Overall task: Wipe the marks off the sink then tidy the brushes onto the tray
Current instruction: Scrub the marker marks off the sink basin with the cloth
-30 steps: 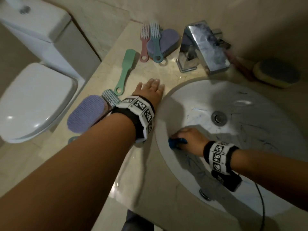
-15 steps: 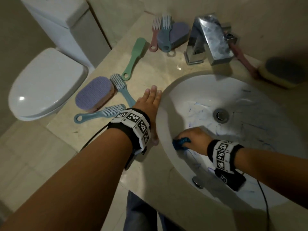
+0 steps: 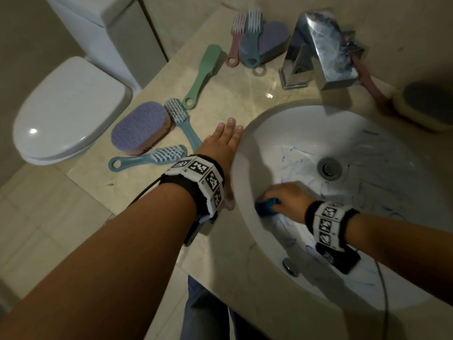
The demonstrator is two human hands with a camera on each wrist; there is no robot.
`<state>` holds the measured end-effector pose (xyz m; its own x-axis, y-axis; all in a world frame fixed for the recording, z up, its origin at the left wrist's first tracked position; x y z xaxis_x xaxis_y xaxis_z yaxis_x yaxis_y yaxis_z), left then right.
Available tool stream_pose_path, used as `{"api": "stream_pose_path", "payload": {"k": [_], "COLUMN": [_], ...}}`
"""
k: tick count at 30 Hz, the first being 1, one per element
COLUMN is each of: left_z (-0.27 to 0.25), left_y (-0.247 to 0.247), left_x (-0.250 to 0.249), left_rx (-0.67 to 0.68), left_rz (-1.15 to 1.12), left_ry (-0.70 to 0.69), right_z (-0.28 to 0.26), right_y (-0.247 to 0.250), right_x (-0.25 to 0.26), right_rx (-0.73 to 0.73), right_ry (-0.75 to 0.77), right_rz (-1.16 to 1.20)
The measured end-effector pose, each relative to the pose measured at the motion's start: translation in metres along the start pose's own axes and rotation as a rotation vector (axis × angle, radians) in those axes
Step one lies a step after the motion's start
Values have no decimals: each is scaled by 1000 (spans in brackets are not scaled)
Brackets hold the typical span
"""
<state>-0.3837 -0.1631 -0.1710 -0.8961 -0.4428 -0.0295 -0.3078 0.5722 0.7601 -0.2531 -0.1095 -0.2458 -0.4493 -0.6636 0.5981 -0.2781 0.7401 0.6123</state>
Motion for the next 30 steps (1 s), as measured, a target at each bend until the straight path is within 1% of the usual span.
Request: {"api": "stream_pose_path", "payload": {"k": [2, 3, 4, 8, 10, 12, 15, 16, 17, 19, 21, 22, 24, 27, 28, 30], "left_z": [2, 2, 2, 1, 3, 4, 4, 4, 4, 5, 4, 4, 6, 10, 10, 9], "left_y": [0, 0, 0, 2, 1, -1, 0, 0, 0, 1, 0, 0, 0, -2, -2, -2], "left_x": [-1, -1, -1, -1, -1, -1, -1, -1, -2, -2, -2, -1, 0, -1, 0, -1], "left_rx": [-1, -2, 3, 3, 6, 6, 2, 8, 11, 5, 15, 12, 2, 0, 4, 12], "left_rz": [19, 27, 24, 20, 20, 28, 33, 26, 25, 39, 25, 17, 27, 47, 45, 38], "left_ry": [-1, -3, 0, 7, 12, 8, 12, 14, 11, 3, 10, 15, 12, -3, 0, 4], "right_z": [17, 20, 17, -25, -32, -15, 14, 16, 10, -15, -42, -46, -37, -4, 2, -5], "right_y": [15, 18, 15, -14, -18, -9, 8, 10, 7, -7, -22, -25, -18, 0, 2, -1], "right_x": [-1, -1, -1, 5, 5, 6, 6, 6, 8, 10, 8, 4, 2, 6, 8, 13], "right_rx": [-132, -162, -147, 62, 91, 41, -87, -93, -70, 34, 146, 173, 138, -9, -29, -15], "right_ry": [-45, -62, -73, -24, -19, -19, -57, -59, -50, -8, -2, -4, -6, -9, -15, -3], "right_rz": [53, 80, 103, 108, 102, 71, 89, 93, 98, 85, 85, 82, 67, 59, 72, 77]}}
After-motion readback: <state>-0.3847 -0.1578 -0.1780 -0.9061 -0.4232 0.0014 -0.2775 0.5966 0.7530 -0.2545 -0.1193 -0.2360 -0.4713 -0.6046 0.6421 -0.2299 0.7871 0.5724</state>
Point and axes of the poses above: each hand's wrist, its own z-axis towards the middle knuckle, its own y-axis out of the back of the hand, x = y × z, the point moved 10 cm from there along z, towards the middle knuckle, and after that the axes turned 4 degrees about z, right-handed, at the moved point
